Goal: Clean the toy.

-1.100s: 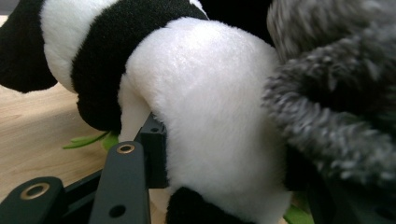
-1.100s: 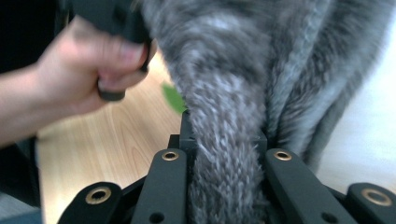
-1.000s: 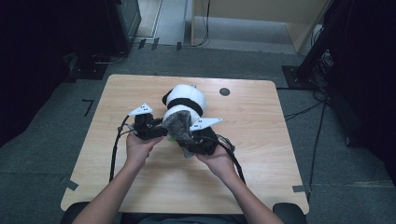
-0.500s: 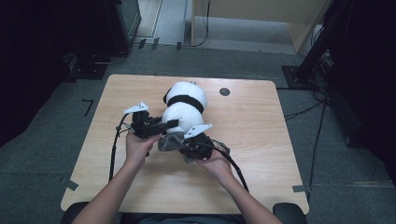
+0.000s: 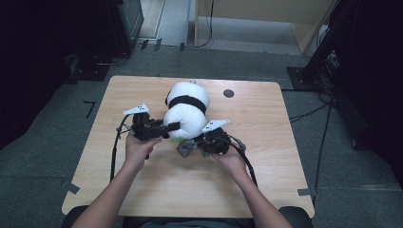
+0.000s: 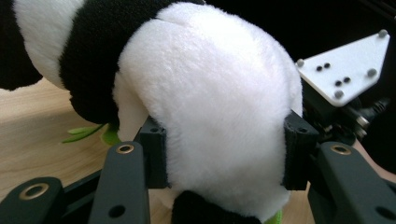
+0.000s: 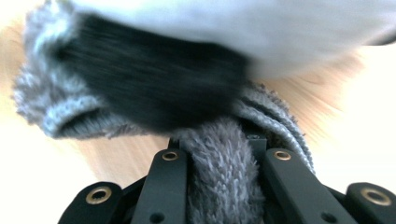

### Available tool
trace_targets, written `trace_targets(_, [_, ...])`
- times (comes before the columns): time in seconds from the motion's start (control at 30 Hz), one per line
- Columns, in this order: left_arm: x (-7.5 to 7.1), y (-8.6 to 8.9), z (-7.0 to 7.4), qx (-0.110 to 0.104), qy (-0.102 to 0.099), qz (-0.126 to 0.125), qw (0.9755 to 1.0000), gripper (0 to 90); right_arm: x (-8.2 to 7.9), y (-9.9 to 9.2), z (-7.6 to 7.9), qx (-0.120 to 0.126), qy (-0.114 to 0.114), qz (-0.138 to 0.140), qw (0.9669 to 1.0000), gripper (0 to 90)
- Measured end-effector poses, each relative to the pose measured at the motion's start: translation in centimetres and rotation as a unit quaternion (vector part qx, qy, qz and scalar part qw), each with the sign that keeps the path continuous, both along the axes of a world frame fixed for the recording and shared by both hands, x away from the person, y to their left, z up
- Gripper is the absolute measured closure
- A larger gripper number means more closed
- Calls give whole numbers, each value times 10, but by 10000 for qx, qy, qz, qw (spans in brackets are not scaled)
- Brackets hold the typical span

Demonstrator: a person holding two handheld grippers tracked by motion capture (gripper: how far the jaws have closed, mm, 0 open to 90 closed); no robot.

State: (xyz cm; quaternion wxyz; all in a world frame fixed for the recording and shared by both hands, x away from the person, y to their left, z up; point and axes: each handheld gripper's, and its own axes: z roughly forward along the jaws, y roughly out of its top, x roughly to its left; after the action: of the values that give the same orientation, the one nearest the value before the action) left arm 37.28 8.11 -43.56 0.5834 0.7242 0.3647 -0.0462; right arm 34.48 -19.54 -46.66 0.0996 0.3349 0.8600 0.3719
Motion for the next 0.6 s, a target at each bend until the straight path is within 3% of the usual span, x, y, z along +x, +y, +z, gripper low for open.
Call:
trace_targets(0.17, [-1, 3, 1, 155, -168, 18, 9997, 482, 7, -14, 1, -55, 60, -243, 9997, 777])
trace_targets(0.37, [-3, 5, 5, 455, -429, 65, 9980, 482, 15, -36, 6, 75, 111, -690, 9975, 777])
trace_targets(0.6, [0, 10, 3, 678, -440, 228, 9965, 478, 20, -63, 13, 257, 170, -1099, 9935, 770])
